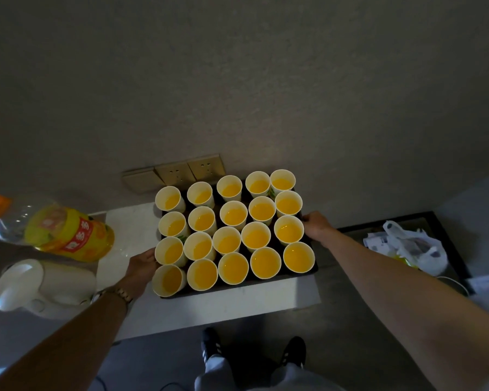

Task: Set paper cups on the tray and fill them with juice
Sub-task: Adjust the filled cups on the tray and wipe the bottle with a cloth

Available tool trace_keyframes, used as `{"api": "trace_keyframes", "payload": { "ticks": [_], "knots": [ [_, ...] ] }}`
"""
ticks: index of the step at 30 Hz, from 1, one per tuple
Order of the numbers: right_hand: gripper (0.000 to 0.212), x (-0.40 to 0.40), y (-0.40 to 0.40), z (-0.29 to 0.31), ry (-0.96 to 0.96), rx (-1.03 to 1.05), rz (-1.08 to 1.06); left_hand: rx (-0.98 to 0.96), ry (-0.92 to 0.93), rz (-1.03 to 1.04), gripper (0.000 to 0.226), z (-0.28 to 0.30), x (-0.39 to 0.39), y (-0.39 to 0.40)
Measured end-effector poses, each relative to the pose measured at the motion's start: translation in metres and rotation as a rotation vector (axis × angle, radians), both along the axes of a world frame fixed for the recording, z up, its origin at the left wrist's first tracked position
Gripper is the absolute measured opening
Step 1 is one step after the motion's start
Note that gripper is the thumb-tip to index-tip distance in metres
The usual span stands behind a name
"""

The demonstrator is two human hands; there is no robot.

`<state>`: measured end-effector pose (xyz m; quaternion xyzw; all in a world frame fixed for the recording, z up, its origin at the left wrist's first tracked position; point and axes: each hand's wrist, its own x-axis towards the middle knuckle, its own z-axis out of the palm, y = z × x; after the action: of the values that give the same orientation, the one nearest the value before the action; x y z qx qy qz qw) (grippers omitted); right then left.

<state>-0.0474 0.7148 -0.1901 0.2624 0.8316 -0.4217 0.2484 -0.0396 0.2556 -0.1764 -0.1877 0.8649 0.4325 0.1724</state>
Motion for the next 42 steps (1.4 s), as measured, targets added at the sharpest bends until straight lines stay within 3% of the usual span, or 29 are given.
{"api": "trace_keyframes", "payload": {
  "ticks": [7,14,21,25,32,36,42],
  "knots": [
    [0.034,0.000,0.001,-0.003,0.008,0.014,0.004,-0.039,-0.006,-0.005,0.036,0.002,-0.002,0.001],
    [0.036,0.004,0.001,0.002,0.023,-0.039,0.000,-0.127,0.034,-0.176,0.036,-0.005,0.000,-0.005],
    [0.026,0.000,0.006,0.004,-0.050,-0.151,-0.119,-0.025,0.002,-0.023,0.027,0.002,-0.002,0.005],
    [0.031,-0.003,0.008,0.001,-0.057,-0.132,-0.191,0.066,-0.027,0.114,0.021,-0.001,-0.004,-0.003],
    [0.029,-0.002,0.011,0.035,0.108,0.198,-0.269,0.268,0.072,0.455,0.017,0.011,-0.010,-0.007],
    [0.025,0.002,-0.004,0.070,0.352,0.407,-0.111,0.221,0.191,0.476,0.015,0.026,-0.012,0.002],
    [0.016,-0.002,-0.068,0.103,0.575,0.430,0.131,0.195,0.193,0.462,0.015,0.044,-0.017,0.011]
  ]
}}
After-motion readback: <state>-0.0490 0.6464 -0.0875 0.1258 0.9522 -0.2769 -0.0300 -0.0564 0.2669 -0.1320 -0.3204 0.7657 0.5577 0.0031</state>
